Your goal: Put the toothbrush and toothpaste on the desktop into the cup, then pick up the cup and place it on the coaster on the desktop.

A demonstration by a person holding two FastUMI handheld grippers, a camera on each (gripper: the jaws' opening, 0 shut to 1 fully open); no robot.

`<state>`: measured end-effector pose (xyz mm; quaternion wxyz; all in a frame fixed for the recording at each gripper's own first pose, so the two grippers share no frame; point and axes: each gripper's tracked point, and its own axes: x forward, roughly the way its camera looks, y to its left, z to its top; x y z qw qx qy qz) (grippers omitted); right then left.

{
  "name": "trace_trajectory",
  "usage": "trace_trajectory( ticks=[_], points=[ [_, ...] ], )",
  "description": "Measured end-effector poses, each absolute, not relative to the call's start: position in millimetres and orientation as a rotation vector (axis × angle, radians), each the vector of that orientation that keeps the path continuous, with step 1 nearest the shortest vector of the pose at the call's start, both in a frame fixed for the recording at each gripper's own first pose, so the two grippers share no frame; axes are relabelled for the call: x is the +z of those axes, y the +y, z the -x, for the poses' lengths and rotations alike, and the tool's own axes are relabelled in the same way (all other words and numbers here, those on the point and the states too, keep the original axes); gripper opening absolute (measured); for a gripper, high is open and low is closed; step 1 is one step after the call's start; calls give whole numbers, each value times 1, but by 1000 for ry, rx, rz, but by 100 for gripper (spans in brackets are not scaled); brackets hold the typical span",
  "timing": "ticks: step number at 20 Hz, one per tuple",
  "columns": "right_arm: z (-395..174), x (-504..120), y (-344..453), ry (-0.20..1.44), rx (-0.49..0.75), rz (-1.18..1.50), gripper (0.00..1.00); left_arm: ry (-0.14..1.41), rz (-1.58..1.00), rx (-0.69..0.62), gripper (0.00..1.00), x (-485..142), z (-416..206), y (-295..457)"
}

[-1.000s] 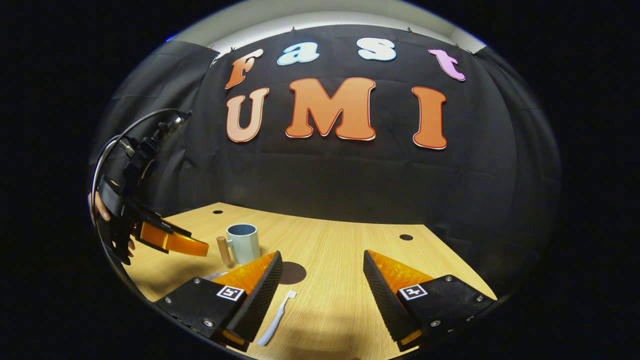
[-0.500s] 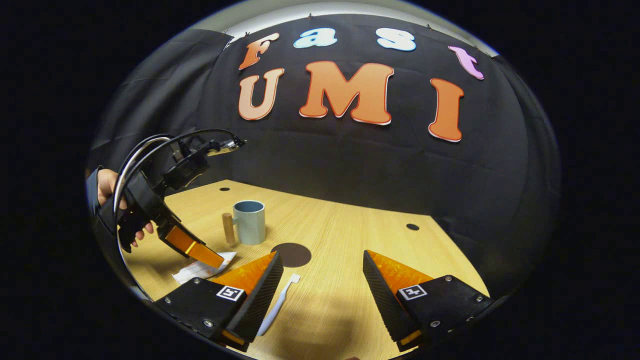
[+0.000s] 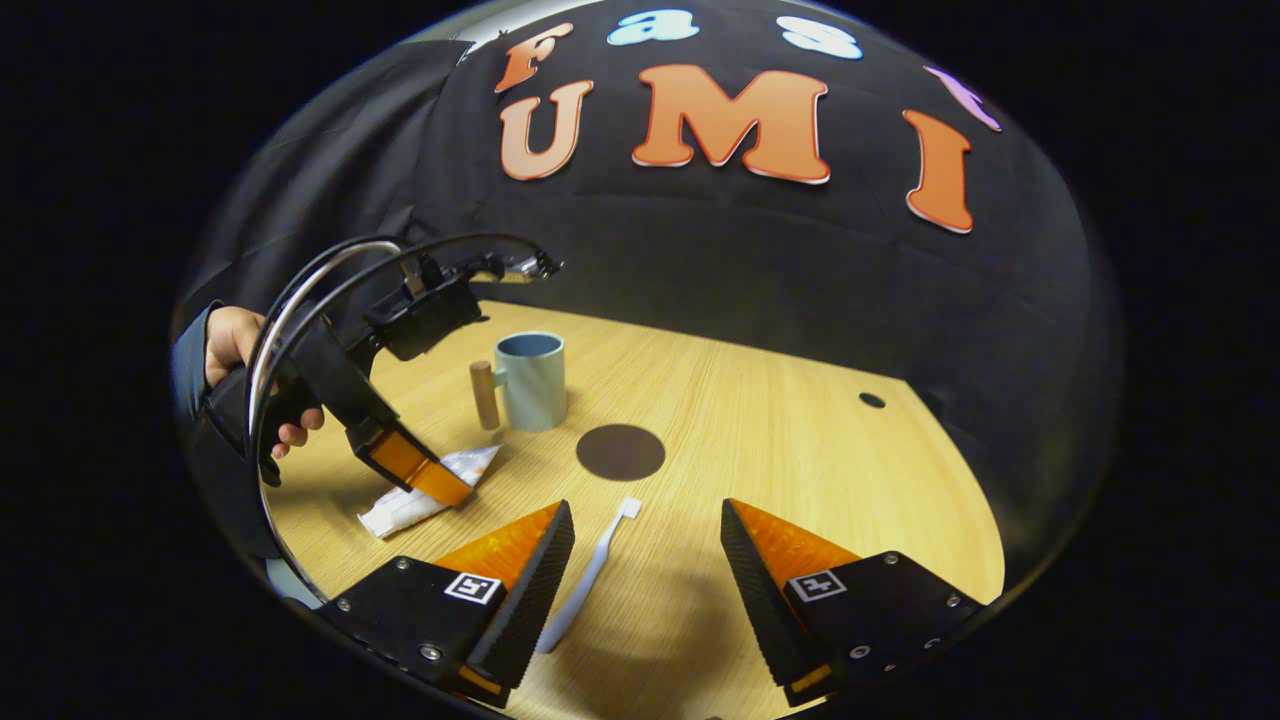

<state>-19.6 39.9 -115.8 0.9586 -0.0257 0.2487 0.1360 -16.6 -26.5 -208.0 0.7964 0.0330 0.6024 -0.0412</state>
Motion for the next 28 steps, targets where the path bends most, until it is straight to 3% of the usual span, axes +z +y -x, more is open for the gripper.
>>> trace_trajectory(
  ticks=[2,3,5,11,23,26,28],
  points=[
    [19,-125,43,553,276,44,87,1296,-75,-92,44,-207,17,-29],
    [20,-130,45,573,277,40,86,1307,-65,-78,27,-207,20,-28],
    [22,-139,53,617,302,15,84,1299,-53,-84,17,-206,20,-28],
    [25,-170,66,766,310,-19,79,1236,3,-147,10,-205,15,-40],
    [19,-197,71,864,231,-42,43,981,4,-151,10,-162,0,-34],
    [16,-199,70,857,215,-12,27,916,6,-157,10,-150,-3,-34],
    [14,-199,72,849,228,11,23,880,9,-158,10,-140,-4,-34]
  ],
)
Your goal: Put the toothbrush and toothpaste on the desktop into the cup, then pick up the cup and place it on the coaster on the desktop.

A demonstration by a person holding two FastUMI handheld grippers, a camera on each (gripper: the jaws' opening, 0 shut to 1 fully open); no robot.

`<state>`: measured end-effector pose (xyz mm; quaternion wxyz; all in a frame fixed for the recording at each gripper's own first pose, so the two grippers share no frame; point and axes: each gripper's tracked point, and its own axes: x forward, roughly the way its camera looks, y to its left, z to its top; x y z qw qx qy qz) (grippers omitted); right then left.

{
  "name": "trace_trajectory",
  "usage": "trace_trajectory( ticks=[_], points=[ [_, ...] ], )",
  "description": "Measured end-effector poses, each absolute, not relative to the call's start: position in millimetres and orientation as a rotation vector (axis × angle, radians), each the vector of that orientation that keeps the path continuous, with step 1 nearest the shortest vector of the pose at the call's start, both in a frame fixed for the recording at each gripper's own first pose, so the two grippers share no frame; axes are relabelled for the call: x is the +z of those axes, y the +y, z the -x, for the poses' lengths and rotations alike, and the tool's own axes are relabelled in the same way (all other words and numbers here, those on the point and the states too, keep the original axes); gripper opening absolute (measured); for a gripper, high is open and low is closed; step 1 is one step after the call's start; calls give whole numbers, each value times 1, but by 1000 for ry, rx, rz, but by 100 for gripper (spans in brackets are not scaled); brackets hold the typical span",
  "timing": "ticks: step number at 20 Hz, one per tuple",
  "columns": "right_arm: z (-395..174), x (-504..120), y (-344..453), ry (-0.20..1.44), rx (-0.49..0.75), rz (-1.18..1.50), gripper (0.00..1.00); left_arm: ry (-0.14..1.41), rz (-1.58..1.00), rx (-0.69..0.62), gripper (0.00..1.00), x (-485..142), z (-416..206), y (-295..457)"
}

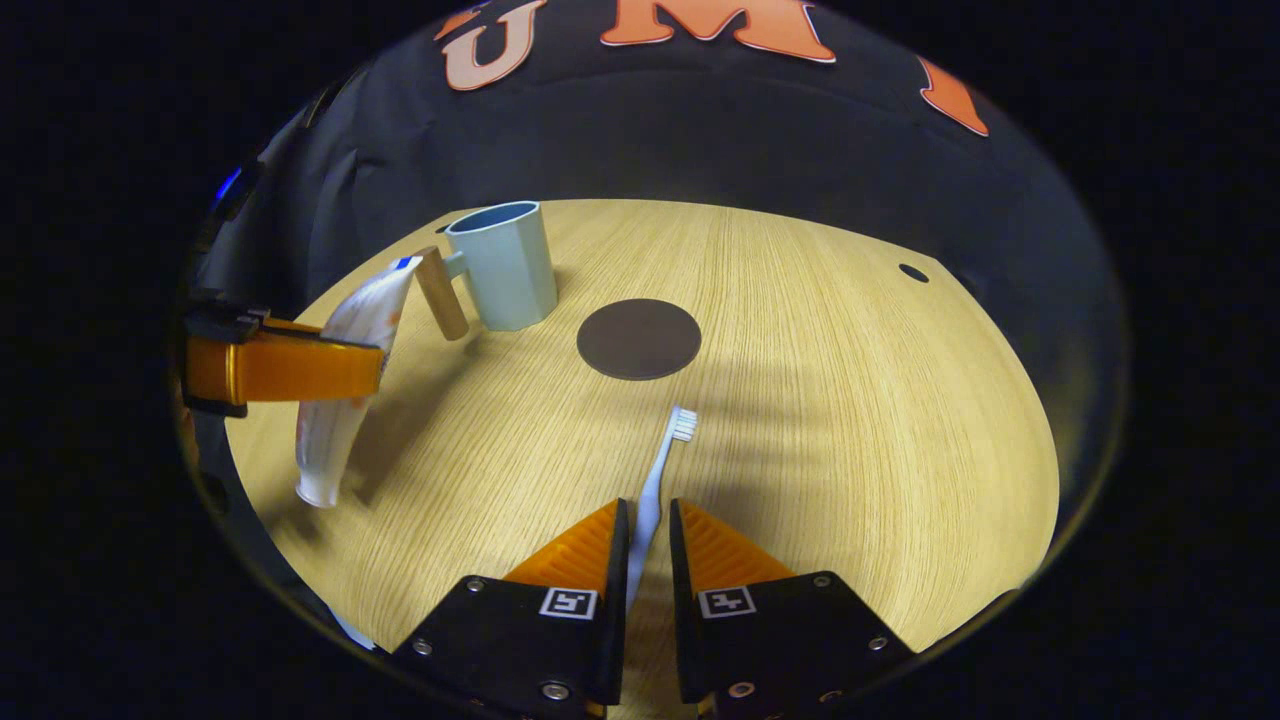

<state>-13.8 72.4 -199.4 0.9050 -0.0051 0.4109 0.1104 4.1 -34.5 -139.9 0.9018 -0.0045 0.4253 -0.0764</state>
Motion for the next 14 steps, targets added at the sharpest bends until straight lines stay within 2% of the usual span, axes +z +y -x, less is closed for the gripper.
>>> trace_trajectory(
  ticks=[1,2,6,14],
  points=[
    [13,-199,73,846,224,8,23,860,13,-159,10,-134,-5,-35],
    [13,-196,74,834,229,9,13,837,16,-161,9,-129,-5,-35],
    [9,-195,87,816,249,-90,4,726,6,-159,9,-102,-10,-31],
    [0,-169,91,707,273,-148,4,516,35,-147,9,-54,-22,-24]
  ],
)
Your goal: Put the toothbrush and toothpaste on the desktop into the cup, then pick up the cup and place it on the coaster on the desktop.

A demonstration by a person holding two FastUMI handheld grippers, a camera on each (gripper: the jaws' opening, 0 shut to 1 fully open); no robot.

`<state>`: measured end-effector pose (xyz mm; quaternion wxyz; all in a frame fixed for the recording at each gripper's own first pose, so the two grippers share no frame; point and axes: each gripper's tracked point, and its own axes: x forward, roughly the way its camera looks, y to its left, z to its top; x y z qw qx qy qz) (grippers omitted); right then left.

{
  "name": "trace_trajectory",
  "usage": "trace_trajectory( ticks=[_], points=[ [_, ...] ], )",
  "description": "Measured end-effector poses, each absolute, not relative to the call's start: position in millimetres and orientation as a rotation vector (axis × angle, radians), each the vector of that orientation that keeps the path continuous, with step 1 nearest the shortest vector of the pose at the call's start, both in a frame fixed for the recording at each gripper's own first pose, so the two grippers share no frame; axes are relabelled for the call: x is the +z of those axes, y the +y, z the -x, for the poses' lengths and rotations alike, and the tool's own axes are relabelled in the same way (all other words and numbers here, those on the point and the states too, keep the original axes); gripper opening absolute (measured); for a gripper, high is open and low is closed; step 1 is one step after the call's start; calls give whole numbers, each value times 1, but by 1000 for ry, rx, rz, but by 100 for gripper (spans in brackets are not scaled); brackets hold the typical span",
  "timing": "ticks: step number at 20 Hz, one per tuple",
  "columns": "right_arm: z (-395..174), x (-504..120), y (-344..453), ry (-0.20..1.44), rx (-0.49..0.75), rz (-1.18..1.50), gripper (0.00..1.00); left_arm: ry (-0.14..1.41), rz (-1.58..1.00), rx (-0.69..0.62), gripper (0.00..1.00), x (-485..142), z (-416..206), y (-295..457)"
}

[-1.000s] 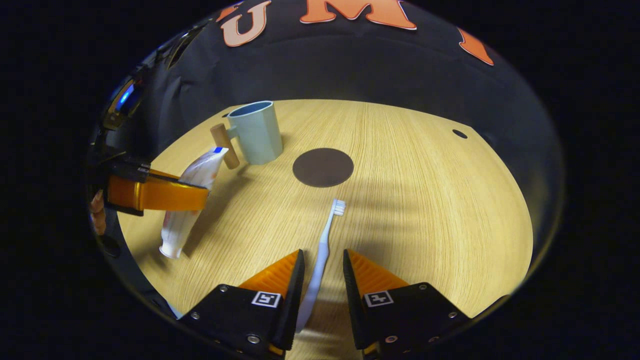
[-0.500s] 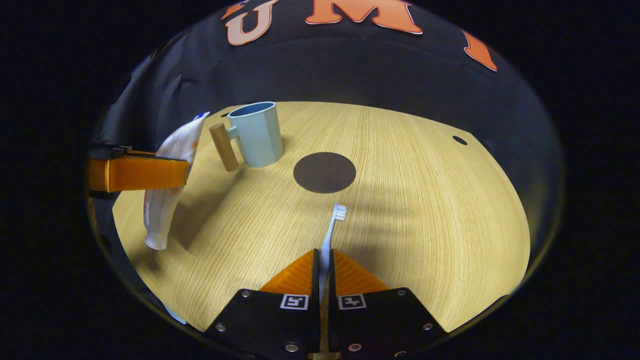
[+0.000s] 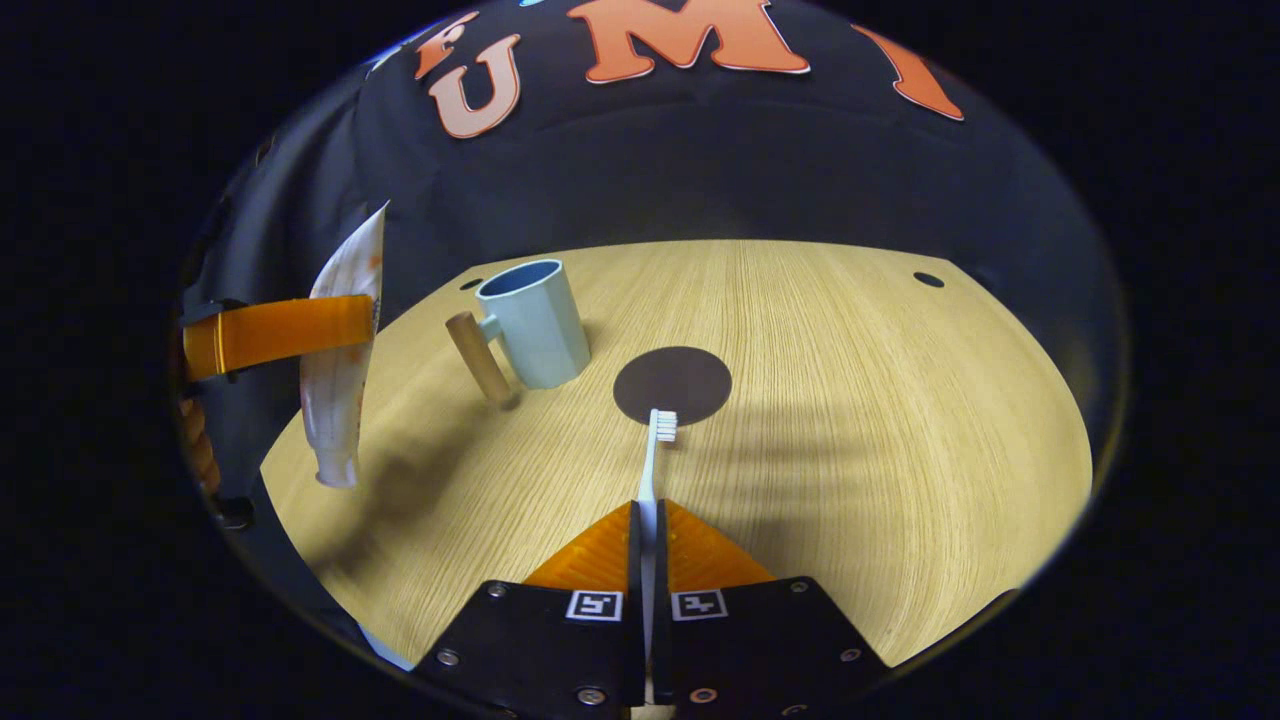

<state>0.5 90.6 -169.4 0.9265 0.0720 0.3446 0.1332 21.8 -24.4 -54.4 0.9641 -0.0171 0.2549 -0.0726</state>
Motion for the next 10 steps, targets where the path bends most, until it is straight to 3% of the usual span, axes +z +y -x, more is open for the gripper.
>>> trace_trajectory(
  ticks=[10],
  points=[
    [-21,-113,90,480,292,-163,4,279,60,-128,9,0,-57,-31]
  ],
)
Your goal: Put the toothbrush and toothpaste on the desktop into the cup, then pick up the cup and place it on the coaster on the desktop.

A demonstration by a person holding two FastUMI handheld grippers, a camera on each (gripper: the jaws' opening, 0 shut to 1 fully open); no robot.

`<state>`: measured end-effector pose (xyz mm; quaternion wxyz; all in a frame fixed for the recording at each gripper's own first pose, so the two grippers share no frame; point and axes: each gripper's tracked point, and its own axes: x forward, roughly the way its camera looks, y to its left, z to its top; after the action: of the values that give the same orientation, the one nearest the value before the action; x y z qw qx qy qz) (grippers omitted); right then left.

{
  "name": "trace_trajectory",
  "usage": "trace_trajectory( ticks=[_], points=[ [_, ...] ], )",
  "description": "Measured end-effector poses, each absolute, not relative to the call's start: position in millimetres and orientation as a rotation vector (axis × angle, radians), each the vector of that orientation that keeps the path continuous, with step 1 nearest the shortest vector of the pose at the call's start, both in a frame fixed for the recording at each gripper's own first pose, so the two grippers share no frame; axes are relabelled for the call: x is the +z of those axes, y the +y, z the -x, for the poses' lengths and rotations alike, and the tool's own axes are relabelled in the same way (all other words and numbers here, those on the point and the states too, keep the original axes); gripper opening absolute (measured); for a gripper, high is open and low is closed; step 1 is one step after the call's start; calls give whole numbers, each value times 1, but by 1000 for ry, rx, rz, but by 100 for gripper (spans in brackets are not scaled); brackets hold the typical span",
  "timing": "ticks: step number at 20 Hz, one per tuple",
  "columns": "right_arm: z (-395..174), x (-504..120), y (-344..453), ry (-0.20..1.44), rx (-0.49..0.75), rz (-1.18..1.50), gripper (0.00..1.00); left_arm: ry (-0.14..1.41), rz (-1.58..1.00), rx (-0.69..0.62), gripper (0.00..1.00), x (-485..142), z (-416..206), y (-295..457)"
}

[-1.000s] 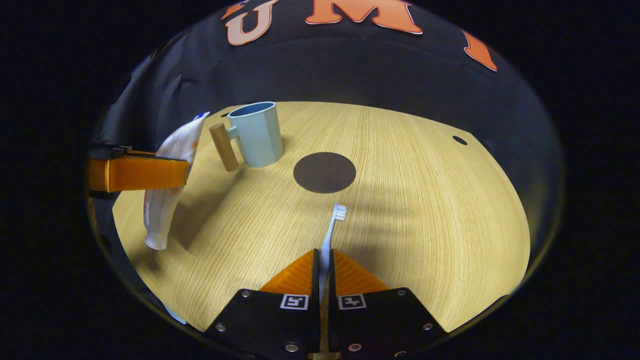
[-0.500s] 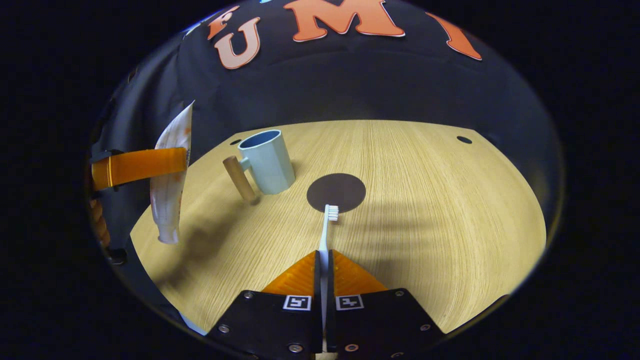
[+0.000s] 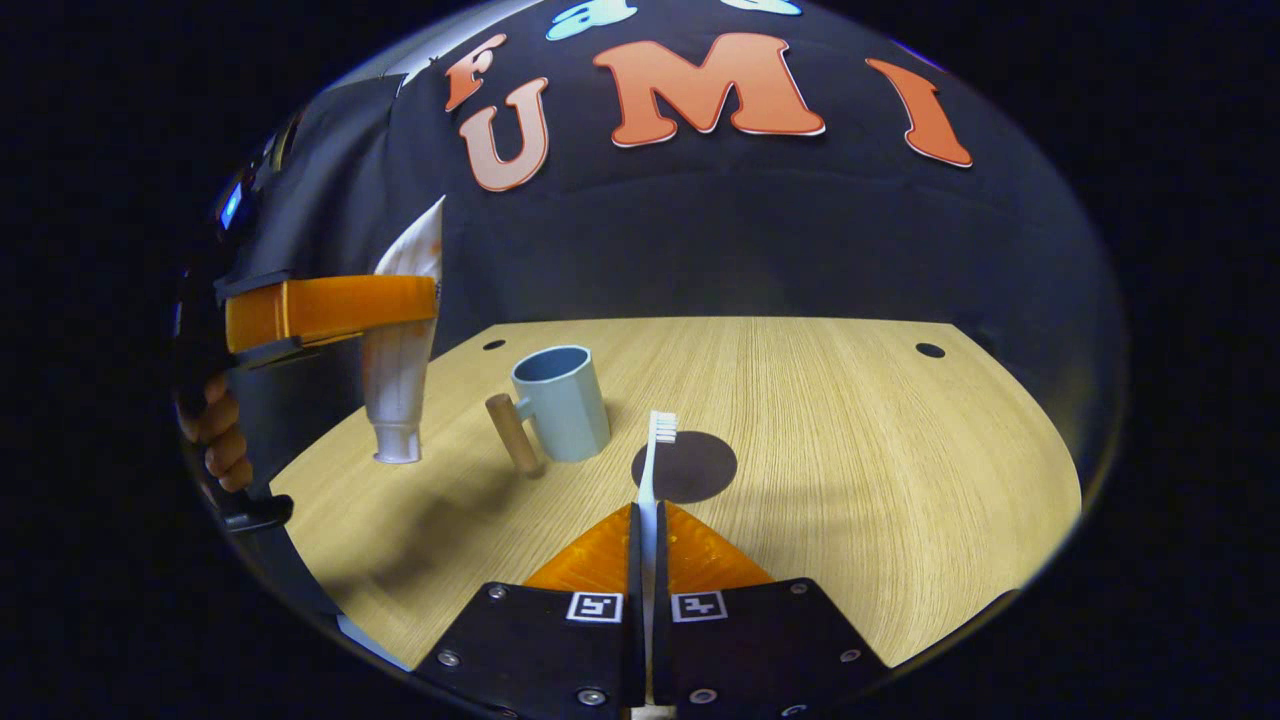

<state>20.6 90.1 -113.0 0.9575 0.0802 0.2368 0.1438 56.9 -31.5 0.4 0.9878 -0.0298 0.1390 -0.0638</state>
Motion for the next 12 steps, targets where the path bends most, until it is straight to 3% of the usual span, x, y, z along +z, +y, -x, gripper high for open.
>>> trace_trajectory(
  ticks=[12],
  points=[
    [-39,-38,81,253,291,-123,4,102,127,-41,9,27,-120,-4]
  ],
)
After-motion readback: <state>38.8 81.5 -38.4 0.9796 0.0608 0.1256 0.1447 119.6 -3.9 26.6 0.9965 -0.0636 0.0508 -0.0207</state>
